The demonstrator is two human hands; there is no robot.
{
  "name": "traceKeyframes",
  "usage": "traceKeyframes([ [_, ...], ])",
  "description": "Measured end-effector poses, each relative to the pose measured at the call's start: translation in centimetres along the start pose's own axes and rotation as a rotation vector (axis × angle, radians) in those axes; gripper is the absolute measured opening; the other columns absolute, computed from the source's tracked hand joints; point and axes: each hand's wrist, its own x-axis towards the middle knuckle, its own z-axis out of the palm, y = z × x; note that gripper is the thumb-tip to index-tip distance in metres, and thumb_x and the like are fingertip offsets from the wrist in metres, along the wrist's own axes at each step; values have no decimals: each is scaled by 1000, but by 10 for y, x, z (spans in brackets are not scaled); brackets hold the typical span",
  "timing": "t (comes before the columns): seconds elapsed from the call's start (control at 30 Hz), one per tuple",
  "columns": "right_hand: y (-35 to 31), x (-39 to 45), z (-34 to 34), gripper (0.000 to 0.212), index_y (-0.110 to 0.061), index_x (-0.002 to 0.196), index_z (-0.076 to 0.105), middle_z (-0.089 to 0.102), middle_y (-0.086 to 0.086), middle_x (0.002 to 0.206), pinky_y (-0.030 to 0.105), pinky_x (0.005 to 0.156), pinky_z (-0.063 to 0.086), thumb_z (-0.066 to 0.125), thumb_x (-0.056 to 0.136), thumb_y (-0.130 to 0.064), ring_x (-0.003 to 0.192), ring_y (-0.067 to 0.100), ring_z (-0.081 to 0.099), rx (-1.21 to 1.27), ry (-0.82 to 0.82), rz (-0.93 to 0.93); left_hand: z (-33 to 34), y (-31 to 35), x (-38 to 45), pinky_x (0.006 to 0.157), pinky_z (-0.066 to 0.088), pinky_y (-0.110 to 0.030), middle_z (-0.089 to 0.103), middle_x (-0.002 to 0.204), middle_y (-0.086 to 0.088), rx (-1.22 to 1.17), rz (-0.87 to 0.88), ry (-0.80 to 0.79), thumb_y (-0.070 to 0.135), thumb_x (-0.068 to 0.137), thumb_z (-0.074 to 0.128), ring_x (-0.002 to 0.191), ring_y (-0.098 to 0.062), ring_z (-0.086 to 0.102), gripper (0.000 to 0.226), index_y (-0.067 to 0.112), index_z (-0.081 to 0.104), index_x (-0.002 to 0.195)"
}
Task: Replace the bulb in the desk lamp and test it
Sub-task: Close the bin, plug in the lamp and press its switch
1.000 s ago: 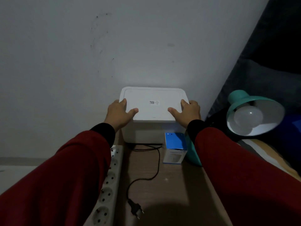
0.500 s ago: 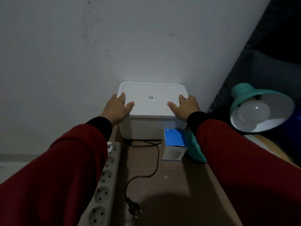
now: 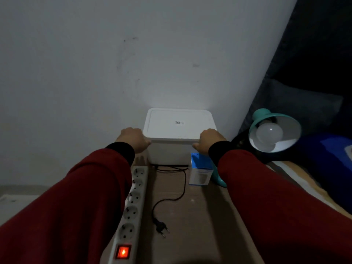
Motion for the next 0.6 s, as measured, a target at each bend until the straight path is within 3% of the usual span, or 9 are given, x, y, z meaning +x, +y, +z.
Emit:
traceKeyframes([
  [0.17, -17, -44, -6, 39, -1, 118, 57, 59, 16, 124, 31, 82, 47, 54, 92, -31, 112, 30, 58, -41, -84, -20, -10, -8, -39, 88, 46, -32, 59, 124, -16, 12, -26, -56, 41, 93, 50, 114, -30, 56, 47, 1, 59, 115],
  [0.3, -31, -75, 0, 44, 0, 123, 55, 58, 16, 130, 33, 92, 46, 51, 95, -33, 119, 30, 55, -78, -162, -92, -15, -11, -72, 89, 46, -31, 60, 124, -15, 38, -40, -58, 36, 94, 52, 114, -29, 56, 42, 1, 60, 115],
  [0.43, -41, -94, 21, 48, -1, 123, 57, 60, 14, 128, 33, 92, 47, 58, 90, -37, 118, 30, 56, -57, -208, -120, -6, -20, -99, 94, 46, -31, 58, 129, -14, 41, -42, -55, 37, 93, 54, 118, -28, 55, 45, 3, 57, 123],
  [0.6, -55, -110, 56, 52, -5, 129, 55, 57, 12, 133, 37, 102, 47, 63, 87, -35, 122, 29, 53, 37, -219, -135, 23, -37, -122, 86, 47, -31, 61, 123, -14, -15, -68, -110, 41, 91, 54, 112, -29, 59, 49, 2, 59, 119],
])
